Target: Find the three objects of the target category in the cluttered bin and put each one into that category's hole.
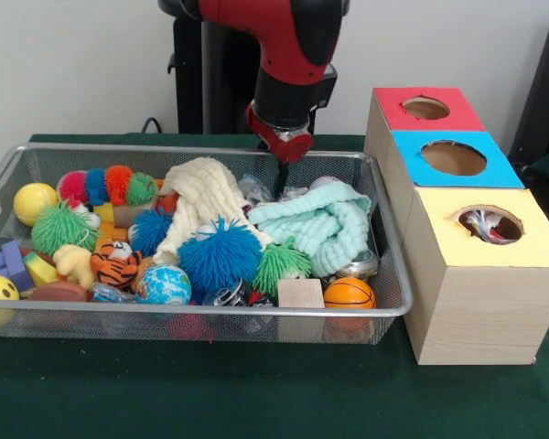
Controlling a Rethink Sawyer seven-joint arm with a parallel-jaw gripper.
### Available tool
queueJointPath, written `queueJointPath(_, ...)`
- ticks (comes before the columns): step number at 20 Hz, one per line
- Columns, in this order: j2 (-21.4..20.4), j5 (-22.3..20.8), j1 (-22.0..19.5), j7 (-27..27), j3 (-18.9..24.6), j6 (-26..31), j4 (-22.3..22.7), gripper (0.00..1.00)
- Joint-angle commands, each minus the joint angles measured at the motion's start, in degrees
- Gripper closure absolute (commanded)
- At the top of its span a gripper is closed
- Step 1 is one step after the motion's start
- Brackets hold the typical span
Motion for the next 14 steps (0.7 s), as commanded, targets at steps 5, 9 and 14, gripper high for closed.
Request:
queueJointPath(5,6.67,-3.94,-3.86,0.75,5.21,-3.59,-4.71,0.0)
queueJointPath(9,5.69,-4.38,-4.55,0.96,5.63,-2.33,-4.32,0.0)
queueJointPath(14,1.65,-3.09,-2.88,2.41,5.2,1.48,-2.31,0.0)
